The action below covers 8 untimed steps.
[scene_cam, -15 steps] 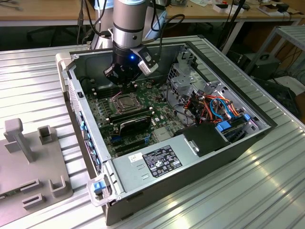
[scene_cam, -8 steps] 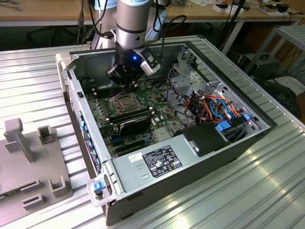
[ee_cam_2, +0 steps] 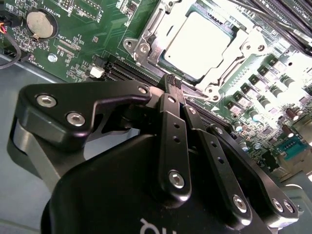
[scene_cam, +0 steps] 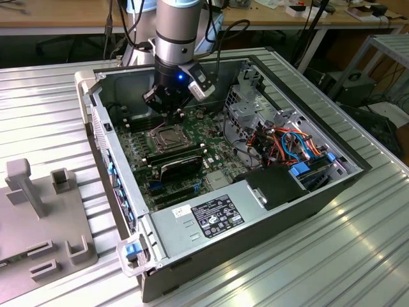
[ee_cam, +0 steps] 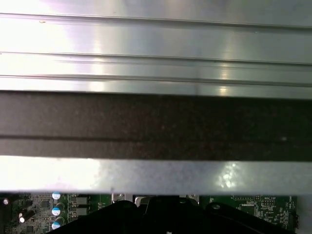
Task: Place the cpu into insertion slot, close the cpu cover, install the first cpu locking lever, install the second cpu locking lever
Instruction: 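Install the first cpu locking lever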
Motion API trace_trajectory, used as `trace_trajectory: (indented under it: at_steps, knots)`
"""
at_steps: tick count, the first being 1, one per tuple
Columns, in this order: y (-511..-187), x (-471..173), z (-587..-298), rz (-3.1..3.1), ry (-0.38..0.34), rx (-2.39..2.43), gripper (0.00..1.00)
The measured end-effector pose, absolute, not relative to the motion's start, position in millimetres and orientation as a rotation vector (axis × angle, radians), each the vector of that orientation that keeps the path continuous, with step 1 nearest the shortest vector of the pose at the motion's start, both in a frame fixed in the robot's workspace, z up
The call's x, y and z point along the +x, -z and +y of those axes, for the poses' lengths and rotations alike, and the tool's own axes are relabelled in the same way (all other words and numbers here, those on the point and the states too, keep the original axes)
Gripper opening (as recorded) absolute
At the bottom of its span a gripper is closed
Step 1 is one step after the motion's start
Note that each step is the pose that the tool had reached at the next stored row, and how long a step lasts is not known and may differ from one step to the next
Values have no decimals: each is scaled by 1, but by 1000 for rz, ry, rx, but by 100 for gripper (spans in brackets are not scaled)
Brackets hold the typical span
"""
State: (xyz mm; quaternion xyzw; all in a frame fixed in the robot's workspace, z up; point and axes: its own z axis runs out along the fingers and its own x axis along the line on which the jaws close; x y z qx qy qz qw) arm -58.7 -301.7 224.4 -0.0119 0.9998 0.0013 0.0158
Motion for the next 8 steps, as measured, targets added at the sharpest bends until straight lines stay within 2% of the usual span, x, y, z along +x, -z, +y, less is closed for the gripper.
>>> trace_trajectory:
  at_steps: [8]
  knots:
    - [-224,-59,-296,3110,-4,-37,11]
